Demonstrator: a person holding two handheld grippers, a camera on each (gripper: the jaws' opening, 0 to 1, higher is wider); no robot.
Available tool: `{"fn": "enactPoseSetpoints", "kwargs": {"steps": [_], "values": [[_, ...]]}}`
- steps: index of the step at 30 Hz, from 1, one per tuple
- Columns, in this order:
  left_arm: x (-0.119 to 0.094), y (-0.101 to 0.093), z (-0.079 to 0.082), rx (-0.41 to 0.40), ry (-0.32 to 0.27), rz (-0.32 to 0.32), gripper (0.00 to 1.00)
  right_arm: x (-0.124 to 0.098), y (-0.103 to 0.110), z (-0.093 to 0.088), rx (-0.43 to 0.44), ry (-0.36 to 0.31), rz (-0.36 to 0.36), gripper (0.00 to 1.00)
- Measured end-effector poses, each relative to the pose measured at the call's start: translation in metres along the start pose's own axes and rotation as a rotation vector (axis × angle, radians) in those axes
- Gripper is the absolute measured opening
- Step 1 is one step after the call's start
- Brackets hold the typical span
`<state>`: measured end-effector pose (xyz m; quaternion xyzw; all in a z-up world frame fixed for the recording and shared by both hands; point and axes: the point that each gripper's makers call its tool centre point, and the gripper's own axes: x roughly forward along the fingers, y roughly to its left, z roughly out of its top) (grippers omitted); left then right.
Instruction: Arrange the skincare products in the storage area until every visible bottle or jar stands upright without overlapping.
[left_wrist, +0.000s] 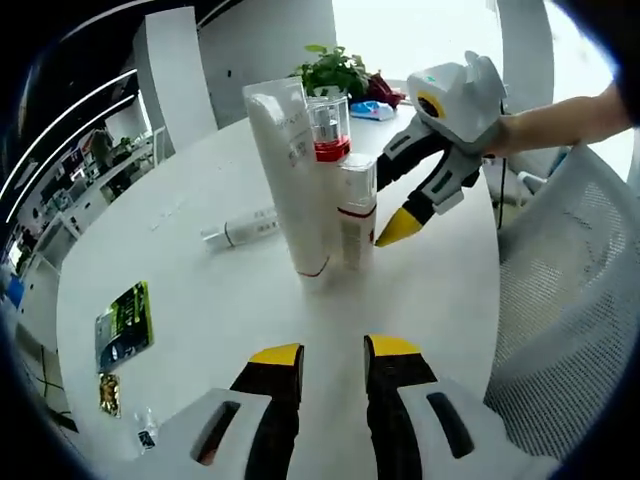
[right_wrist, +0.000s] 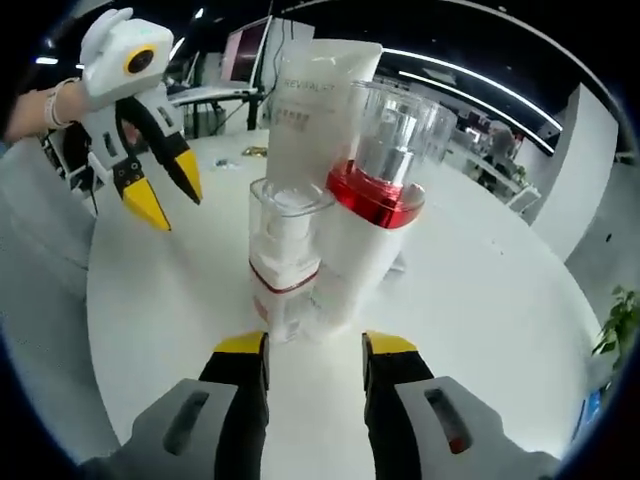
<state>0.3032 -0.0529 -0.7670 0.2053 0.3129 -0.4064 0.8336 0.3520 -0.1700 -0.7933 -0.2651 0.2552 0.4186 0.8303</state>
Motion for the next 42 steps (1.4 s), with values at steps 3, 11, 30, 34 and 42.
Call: {"fn": "enactPoseSetpoints", "kwargs": {"steps": [3, 11, 30, 34, 42], "values": [[-0.002, 0.000, 0.000, -0.001, -0.001, 0.000, 0.26, -0.002, 0.000, 0.001, 0.003, -0.001, -0.002, 0.36], [-0.010, 0.003, -0.001, -0.020, 0.004, 0.020, 0.31, -0.014, 0.001, 0.007, 0.024, -0.020, -0.009, 0.41], [-0.046, 0.009, 0.004, -0.040, -0.011, 0.042, 0.62, -0.057, 0.022, 0.049, 0.095, -0.132, 0.030, 0.76], [-0.055, 0.007, 0.004, -0.055, -0.017, 0.047, 0.69, -0.066, 0.024, 0.057, 0.112, -0.152, 0.029, 0.83], [-0.069, 0.005, 0.001, -0.062, -0.020, 0.048, 0.80, -0.079, 0.035, 0.066, 0.096, -0.164, 0.032, 0.95]]}}
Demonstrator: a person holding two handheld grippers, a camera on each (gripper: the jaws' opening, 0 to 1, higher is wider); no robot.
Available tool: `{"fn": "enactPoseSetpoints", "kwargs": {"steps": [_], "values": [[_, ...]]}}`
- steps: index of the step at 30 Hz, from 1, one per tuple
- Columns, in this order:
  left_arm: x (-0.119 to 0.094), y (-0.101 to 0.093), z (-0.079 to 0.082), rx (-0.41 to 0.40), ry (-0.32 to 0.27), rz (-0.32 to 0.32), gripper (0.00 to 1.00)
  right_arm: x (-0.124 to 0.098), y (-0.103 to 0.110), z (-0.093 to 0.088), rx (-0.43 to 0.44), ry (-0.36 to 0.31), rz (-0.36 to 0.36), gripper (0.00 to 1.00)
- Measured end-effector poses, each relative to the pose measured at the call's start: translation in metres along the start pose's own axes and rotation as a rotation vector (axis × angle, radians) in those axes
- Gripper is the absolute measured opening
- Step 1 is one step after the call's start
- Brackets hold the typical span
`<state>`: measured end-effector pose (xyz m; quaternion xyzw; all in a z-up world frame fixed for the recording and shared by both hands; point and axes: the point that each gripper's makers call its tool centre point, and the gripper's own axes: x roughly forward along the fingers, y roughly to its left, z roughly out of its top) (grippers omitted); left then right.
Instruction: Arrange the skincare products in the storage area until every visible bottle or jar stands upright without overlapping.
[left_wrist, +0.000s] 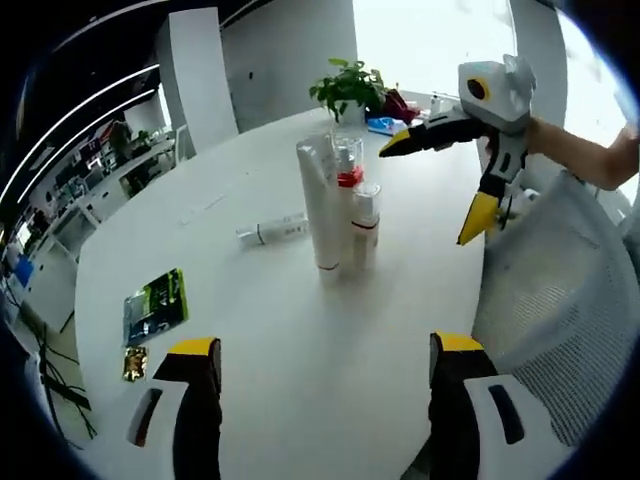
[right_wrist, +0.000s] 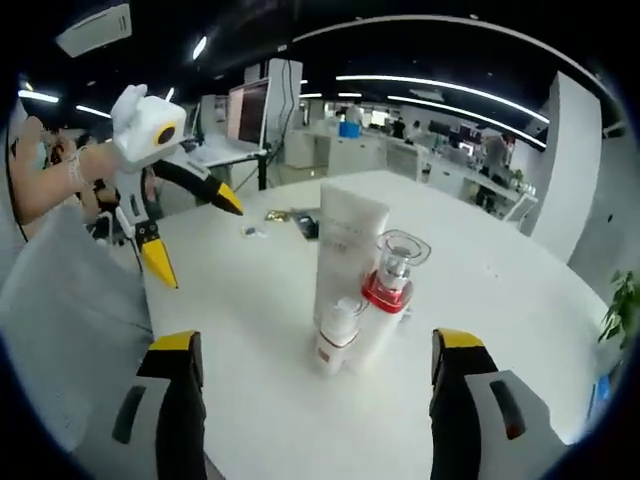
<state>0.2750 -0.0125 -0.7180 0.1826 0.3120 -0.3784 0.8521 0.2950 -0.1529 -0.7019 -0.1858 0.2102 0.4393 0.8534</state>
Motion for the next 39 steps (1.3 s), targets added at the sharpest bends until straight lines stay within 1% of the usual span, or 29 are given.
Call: {"fn": "enactPoseSetpoints", "kwargs": {"steps": [3, 8, 12, 14, 19, 22, 23, 25, 31, 34, 39], "values": [[-0.004, 0.002, -0.001, -0.009, -0.008, 0.004, 0.84, -0.002, 0.005, 0.004, 0.011, -0.005, 0.009, 0.99], [-0.013, 0.004, -0.003, -0.031, -0.022, 0.014, 0.90, -0.007, 0.012, 0.011, 0.018, -0.028, 0.017, 1.00], [-0.019, 0.009, -0.007, -0.048, -0.023, 0.037, 0.97, -0.009, 0.016, 0.016, 0.023, -0.041, 0.024, 1.00], [-0.022, 0.008, -0.010, -0.053, -0.021, 0.040, 0.99, -0.010, 0.018, 0.020, 0.026, -0.063, 0.037, 1.00], [-0.026, 0.007, -0.015, -0.083, -0.028, 0.049, 0.99, -0.010, 0.020, 0.025, 0.037, -0.085, 0.038, 1.00], [-0.027, 0.010, -0.017, -0.102, -0.047, 0.077, 0.99, -0.012, 0.021, 0.028, 0.040, -0.096, 0.032, 1.00], [-0.027, 0.010, -0.019, -0.105, -0.049, 0.075, 0.99, -0.012, 0.022, 0.028, 0.041, -0.099, 0.032, 1.00], [-0.025, 0.010, -0.022, -0.128, -0.047, 0.075, 0.99, -0.011, 0.023, 0.029, 0.044, -0.106, 0.030, 1.00], [-0.023, 0.008, -0.027, -0.132, -0.031, 0.071, 0.99, -0.012, 0.030, 0.035, 0.046, -0.125, 0.038, 1.00], [-0.024, 0.010, -0.027, -0.135, -0.026, 0.079, 0.99, -0.012, 0.031, 0.036, 0.048, -0.131, 0.036, 1.00], [-0.020, 0.012, -0.022, -0.132, -0.026, 0.080, 0.99, -0.012, 0.030, 0.036, 0.042, -0.135, 0.038, 1.00]]}}
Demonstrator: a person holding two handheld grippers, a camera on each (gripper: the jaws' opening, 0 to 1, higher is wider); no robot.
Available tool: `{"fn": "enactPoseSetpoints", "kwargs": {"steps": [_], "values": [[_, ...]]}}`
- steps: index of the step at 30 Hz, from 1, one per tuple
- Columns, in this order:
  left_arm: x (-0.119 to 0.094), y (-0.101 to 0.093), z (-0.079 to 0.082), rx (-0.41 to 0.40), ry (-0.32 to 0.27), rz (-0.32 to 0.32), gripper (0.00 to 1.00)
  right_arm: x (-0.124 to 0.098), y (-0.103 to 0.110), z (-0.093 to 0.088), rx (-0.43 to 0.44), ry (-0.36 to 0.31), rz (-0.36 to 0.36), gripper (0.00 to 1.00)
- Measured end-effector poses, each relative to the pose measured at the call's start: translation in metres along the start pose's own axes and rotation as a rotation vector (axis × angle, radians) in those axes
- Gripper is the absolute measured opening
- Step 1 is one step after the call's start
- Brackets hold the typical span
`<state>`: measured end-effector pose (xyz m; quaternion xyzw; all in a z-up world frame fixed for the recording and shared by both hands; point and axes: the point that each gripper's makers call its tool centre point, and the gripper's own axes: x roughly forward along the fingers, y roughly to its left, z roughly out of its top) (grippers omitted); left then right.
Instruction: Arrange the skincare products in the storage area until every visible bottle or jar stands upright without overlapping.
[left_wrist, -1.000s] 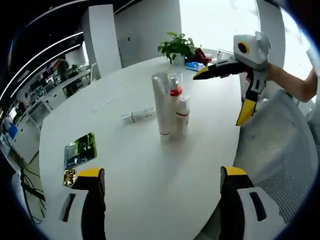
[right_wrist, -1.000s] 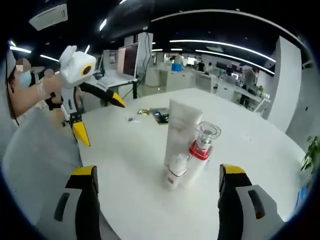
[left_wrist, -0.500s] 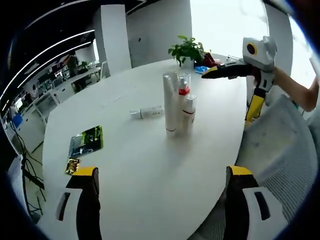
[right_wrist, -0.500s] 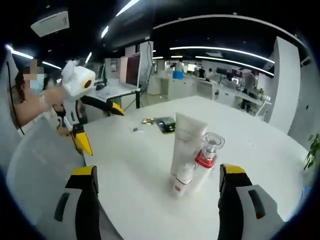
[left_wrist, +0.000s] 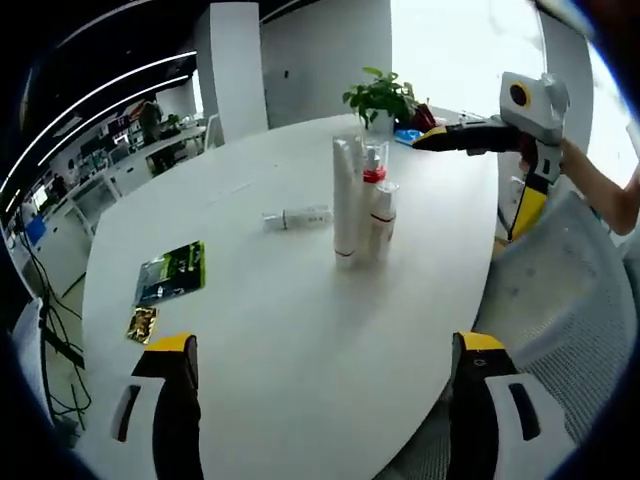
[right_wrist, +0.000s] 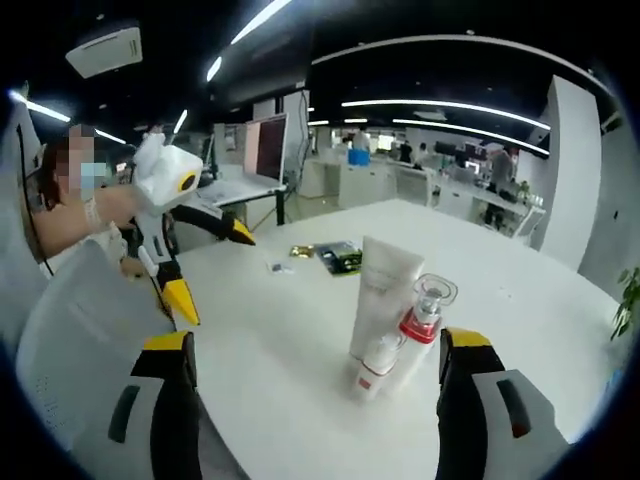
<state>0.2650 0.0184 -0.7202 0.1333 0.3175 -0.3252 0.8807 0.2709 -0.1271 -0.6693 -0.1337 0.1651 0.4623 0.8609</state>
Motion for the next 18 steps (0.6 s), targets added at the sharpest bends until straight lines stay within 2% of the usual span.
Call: {"fn": "enactPoseSetpoints", "kwargs": {"steps": [3, 12, 18], "values": [[0.005, 0.001, 0.006, -0.017, -0.013, -0.009, 0.99, -0.001, -0.001, 0.001, 0.006, -0.004, 0.001, 1.00], [0.027, 0.015, 0.011, -0.002, 0.006, 0.038, 0.97, -0.002, -0.001, 0.003, -0.004, 0.015, 0.013, 1.00], [0.039, 0.022, 0.017, -0.011, 0.009, 0.033, 0.83, -0.001, -0.002, 0.004, -0.018, 0.028, 0.020, 1.00]]}}
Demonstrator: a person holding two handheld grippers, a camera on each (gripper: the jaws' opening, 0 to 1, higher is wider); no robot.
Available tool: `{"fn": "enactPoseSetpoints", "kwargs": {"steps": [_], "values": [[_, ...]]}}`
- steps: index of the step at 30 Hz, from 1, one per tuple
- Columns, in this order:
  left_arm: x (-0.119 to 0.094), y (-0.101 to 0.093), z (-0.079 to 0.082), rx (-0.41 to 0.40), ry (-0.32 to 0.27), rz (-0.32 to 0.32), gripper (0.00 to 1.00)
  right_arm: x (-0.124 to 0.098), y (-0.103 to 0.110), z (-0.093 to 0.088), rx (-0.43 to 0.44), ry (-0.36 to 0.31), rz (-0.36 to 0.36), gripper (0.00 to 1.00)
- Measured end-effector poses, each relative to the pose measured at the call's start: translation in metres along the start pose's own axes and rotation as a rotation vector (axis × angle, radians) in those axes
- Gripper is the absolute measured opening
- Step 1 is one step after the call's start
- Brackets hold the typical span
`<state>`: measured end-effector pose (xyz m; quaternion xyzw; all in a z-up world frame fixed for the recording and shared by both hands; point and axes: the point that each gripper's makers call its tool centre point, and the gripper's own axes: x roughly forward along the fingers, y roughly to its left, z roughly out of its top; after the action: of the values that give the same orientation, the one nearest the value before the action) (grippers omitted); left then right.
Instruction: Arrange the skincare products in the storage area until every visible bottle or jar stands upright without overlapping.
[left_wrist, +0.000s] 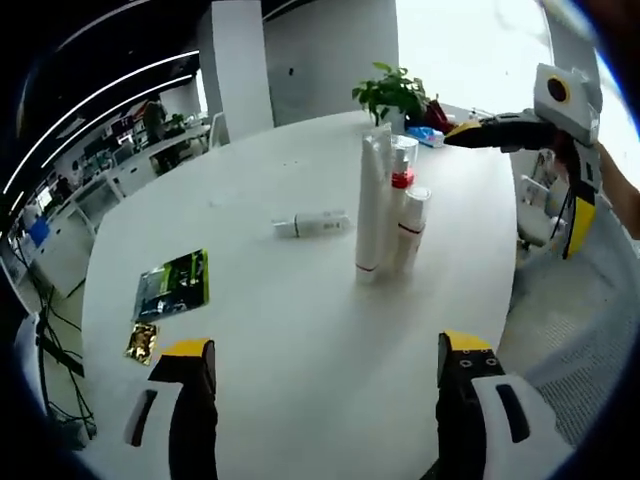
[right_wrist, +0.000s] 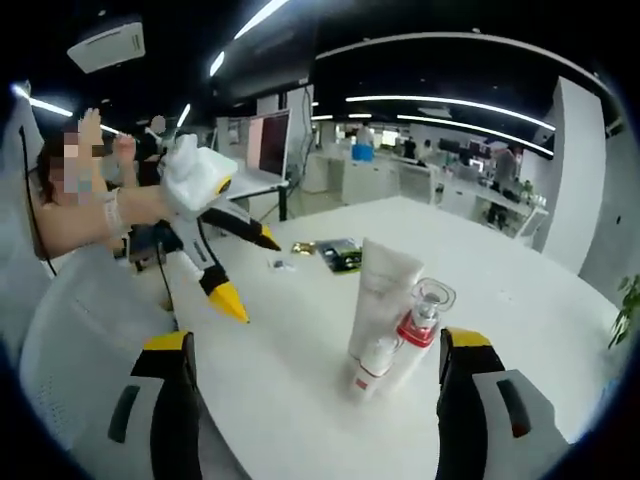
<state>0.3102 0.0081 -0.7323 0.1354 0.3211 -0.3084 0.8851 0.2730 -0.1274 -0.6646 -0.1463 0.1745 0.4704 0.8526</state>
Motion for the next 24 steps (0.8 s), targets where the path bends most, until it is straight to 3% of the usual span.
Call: {"fn": "enactPoseSetpoints", "kwargs": {"steps": [3, 5, 7, 10, 13, 16, 18, 24], "values": [[0.005, 0.001, -0.002, 0.002, 0.013, -0.008, 0.71, 0.000, -0.001, 0.002, -0.007, 0.007, -0.001, 1.00], [0.007, 0.001, -0.005, -0.001, 0.019, 0.010, 0.57, 0.000, -0.003, 0.004, -0.014, 0.015, -0.001, 1.00], [0.007, -0.004, -0.005, -0.006, 0.018, 0.006, 0.48, -0.001, -0.003, 0.006, -0.023, 0.017, 0.001, 1.00], [0.008, -0.008, -0.007, 0.010, 0.030, -0.005, 0.47, 0.001, -0.005, 0.009, -0.030, 0.021, 0.010, 1.00], [0.008, -0.008, -0.010, 0.041, 0.046, -0.005, 0.37, 0.002, -0.006, 0.013, -0.043, 0.046, 0.036, 1.00], [0.008, -0.008, -0.014, 0.104, 0.068, -0.001, 0.29, 0.004, -0.009, 0.016, -0.058, 0.063, 0.055, 0.99], [0.008, -0.010, -0.014, 0.161, 0.076, 0.006, 0.30, 0.004, -0.013, 0.019, -0.069, 0.072, 0.055, 0.99], [0.008, -0.005, -0.012, 0.142, 0.069, -0.004, 0.27, 0.006, -0.023, 0.030, -0.080, 0.104, 0.100, 0.97]]}}
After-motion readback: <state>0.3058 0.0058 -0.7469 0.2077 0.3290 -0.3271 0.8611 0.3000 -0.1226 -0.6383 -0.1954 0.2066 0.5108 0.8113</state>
